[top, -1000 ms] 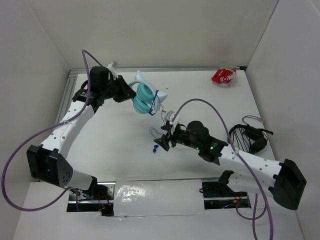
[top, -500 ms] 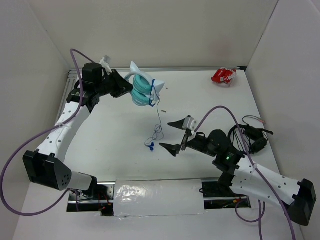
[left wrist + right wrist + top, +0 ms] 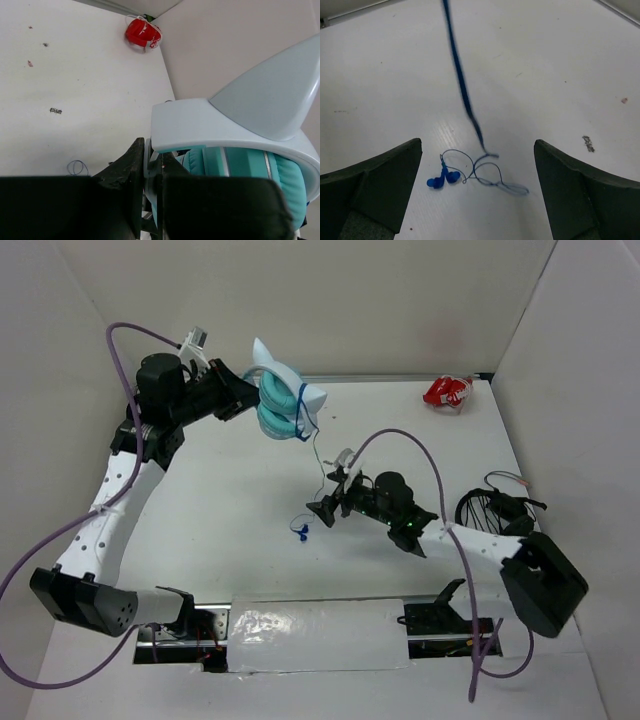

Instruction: Wrap the headphones

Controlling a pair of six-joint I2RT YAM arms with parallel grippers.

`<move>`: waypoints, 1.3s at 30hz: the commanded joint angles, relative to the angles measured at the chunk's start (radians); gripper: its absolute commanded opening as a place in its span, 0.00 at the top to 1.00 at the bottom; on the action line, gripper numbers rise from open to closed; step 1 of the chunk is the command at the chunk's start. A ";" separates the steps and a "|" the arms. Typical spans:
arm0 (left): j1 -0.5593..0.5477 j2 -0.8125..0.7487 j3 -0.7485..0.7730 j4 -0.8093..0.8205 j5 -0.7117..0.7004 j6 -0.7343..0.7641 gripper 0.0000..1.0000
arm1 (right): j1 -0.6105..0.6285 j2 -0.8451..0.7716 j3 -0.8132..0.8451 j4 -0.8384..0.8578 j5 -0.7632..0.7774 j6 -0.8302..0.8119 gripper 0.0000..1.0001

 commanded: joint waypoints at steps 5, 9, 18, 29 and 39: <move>0.001 -0.084 0.058 0.089 0.031 -0.035 1.00 | -0.043 0.257 0.204 0.236 -0.166 0.044 0.47; 0.001 -0.093 0.064 0.056 -0.047 -0.035 1.00 | -0.051 0.208 0.138 0.298 -0.214 0.068 1.00; 0.010 0.007 0.151 -0.012 -0.239 -0.156 1.00 | 0.105 -0.067 -0.009 0.158 -0.192 0.035 1.00; 0.032 0.034 0.136 0.003 -0.170 -0.256 1.00 | 0.156 0.171 0.088 0.182 -0.229 0.059 1.00; 0.047 -0.087 -0.103 0.217 0.379 -0.126 1.00 | 0.004 0.377 0.235 0.230 -0.293 0.145 1.00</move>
